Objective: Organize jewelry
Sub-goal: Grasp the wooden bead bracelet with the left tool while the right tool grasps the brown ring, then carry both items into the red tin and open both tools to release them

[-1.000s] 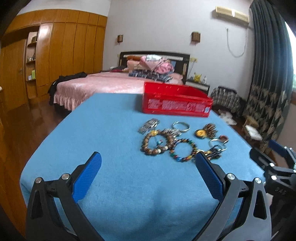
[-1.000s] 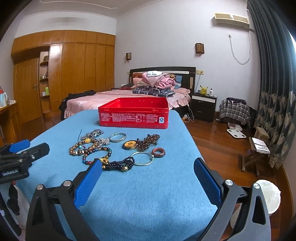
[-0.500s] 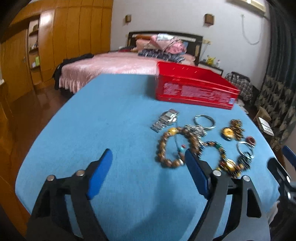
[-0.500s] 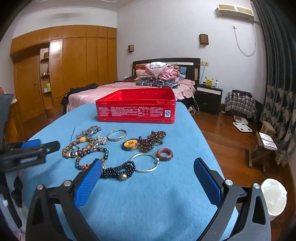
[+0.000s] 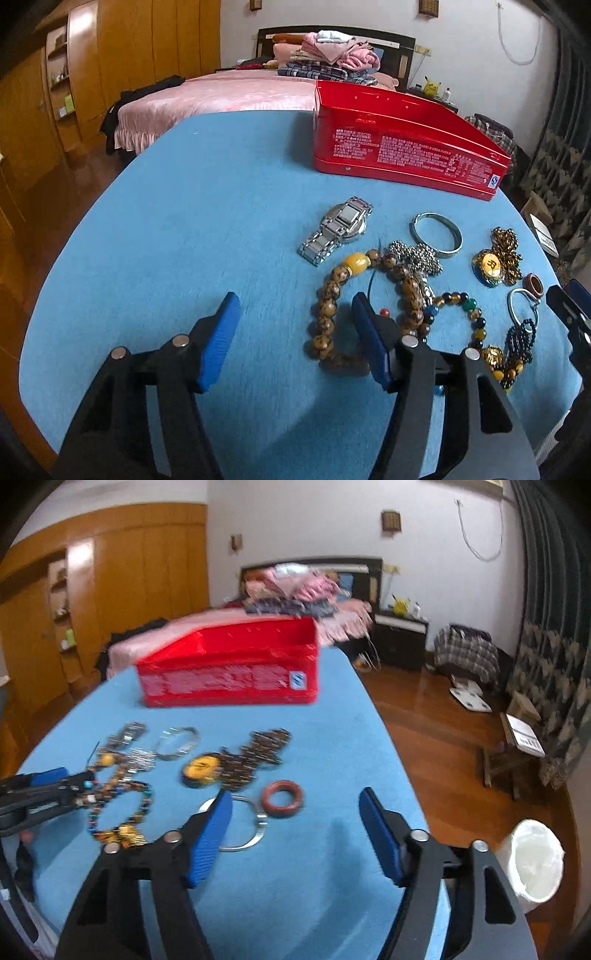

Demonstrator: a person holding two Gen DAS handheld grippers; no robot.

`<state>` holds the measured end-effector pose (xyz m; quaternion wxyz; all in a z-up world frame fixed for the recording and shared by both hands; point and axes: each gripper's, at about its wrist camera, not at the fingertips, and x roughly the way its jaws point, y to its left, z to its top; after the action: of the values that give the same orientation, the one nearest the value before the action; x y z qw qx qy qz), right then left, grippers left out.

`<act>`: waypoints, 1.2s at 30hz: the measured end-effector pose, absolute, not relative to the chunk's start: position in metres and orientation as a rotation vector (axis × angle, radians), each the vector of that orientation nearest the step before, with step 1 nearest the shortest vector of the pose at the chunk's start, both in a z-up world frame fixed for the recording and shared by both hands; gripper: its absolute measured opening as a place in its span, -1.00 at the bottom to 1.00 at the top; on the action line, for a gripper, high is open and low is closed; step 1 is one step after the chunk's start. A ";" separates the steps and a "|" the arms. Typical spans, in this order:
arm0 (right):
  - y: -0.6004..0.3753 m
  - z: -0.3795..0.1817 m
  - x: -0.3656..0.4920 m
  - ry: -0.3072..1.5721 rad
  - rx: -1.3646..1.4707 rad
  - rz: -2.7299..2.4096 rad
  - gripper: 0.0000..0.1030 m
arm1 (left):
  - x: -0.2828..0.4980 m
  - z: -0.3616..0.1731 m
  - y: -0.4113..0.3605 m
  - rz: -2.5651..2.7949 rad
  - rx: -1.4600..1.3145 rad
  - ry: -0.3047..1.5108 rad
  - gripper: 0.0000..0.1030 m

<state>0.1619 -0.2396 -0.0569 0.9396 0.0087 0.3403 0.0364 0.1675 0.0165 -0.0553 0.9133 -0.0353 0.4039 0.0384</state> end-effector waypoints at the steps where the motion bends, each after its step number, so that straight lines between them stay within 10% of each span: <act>1: -0.242 -0.058 0.166 0.711 0.028 0.076 0.07 | 0.168 -0.056 0.016 0.081 -0.067 0.831 0.18; 7: -0.242 -0.064 0.176 0.755 0.030 0.104 -0.08 | 0.169 -0.056 0.014 0.086 -0.068 0.823 0.08; 19: -0.228 -0.069 0.182 0.784 -0.007 0.175 -0.41 | 0.168 -0.058 0.002 0.019 -0.102 0.799 -0.79; 36: -0.232 -0.030 0.178 0.701 0.017 0.194 -0.44 | 0.159 -0.022 0.013 -0.040 -0.203 0.677 -0.81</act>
<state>0.1780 -0.2317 -0.0303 0.9346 0.0084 0.3428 0.0948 0.1593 0.0133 -0.0217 0.9380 -0.0993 0.3316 -0.0194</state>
